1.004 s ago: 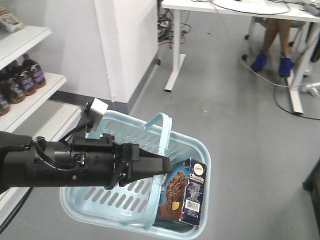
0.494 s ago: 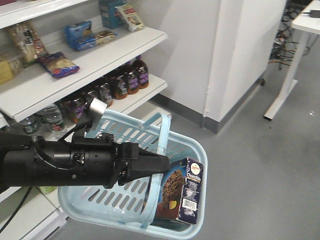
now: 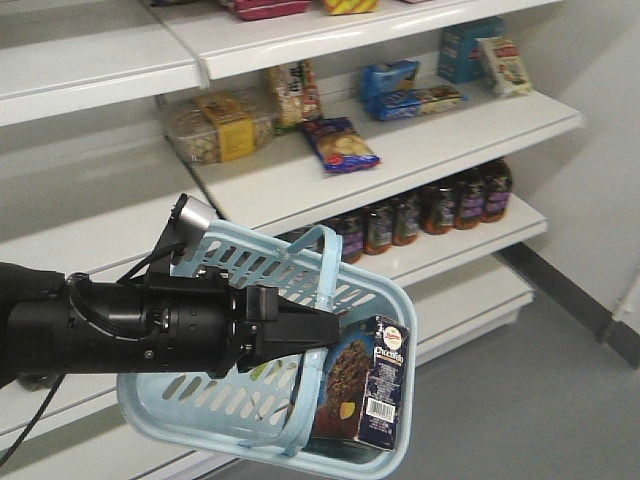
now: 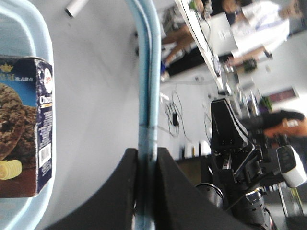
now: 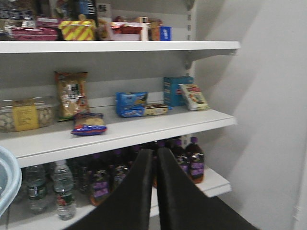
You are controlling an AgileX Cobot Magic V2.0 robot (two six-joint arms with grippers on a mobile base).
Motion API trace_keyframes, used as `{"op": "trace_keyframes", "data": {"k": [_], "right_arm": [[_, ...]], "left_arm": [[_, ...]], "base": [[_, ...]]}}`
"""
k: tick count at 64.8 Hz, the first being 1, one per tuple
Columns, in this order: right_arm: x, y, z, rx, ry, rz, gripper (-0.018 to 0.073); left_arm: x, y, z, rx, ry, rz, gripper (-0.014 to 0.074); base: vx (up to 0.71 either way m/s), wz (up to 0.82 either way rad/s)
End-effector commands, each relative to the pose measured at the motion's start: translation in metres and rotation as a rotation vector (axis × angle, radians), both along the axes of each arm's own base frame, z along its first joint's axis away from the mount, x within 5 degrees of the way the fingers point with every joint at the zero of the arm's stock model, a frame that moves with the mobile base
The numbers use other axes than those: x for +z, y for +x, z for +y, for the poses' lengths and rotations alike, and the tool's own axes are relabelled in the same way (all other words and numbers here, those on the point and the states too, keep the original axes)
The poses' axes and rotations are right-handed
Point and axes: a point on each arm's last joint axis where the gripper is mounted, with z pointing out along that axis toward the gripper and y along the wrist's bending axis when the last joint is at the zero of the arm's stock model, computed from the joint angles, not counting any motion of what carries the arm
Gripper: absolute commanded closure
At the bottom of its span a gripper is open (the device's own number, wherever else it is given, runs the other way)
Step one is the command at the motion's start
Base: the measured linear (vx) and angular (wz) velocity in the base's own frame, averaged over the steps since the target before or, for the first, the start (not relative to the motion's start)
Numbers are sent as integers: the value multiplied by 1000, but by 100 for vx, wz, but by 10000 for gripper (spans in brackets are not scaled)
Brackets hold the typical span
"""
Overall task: Left arm holds basket, right arm returns cookies
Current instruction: 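Hold the basket in the left gripper while approaching the snack shelf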
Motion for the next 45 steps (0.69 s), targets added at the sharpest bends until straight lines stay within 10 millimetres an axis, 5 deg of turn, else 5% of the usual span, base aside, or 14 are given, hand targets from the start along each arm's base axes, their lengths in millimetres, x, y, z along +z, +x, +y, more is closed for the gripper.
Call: {"op": "trace_keyframes", "data": {"k": [1, 45], "right_arm": [[2, -1, 0, 1, -9, -72, 570], [2, -1, 0, 1, -9, -72, 570]], "left_arm": [[27, -4, -3, -20, -122, -36, 602], [27, -3, -3, -12, -118, -36, 602]], "base": [[20, 79], [17, 65]]}}
